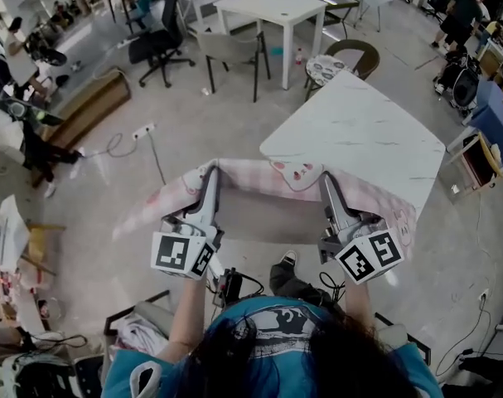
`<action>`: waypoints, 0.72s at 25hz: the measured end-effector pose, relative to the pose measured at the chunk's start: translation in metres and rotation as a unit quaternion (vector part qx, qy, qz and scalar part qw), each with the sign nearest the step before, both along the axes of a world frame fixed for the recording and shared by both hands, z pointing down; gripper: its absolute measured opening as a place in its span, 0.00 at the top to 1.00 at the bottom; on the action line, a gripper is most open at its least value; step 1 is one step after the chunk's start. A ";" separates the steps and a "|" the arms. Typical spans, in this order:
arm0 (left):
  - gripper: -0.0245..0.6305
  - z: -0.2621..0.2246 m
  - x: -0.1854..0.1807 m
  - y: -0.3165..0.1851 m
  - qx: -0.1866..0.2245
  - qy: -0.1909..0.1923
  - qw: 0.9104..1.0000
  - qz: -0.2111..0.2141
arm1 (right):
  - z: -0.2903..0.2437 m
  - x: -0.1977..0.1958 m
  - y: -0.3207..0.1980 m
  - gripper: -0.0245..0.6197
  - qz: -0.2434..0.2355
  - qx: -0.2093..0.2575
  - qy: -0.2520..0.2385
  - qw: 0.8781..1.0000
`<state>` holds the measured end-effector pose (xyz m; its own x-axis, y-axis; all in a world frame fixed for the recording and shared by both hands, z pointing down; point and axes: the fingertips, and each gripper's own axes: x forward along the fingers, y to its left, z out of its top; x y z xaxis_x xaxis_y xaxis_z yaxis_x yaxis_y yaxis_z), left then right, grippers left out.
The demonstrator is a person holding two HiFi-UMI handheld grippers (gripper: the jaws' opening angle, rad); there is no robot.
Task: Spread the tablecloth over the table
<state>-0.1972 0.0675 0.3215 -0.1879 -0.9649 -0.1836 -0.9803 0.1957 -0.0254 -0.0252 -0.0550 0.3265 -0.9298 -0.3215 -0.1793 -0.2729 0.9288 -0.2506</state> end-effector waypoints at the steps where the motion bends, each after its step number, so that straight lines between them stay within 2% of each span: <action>1: 0.89 -0.010 -0.007 -0.017 0.004 -0.005 1.000 0.002 | -0.009 -0.006 -0.015 0.85 0.001 0.003 -0.003 1.000; 9: 0.89 -0.063 -0.034 -0.123 0.042 -0.021 0.998 0.050 | -0.063 -0.027 -0.114 0.86 0.018 0.041 -0.037 0.998; 13: 0.89 -0.075 -0.033 -0.178 0.055 -0.027 0.994 0.090 | -0.076 -0.016 -0.156 0.87 0.045 0.048 -0.049 0.997; 18: 0.89 -0.083 -0.020 -0.230 0.051 -0.039 0.990 0.122 | -0.077 0.002 -0.197 0.88 0.072 0.038 -0.054 0.995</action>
<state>-0.2170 -0.1628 0.2386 0.0666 -0.9555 -0.2875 -0.9946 -0.0407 -0.0953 -0.0233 -0.2519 0.2500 -0.8490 -0.4322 -0.3040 -0.3804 0.8992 -0.2161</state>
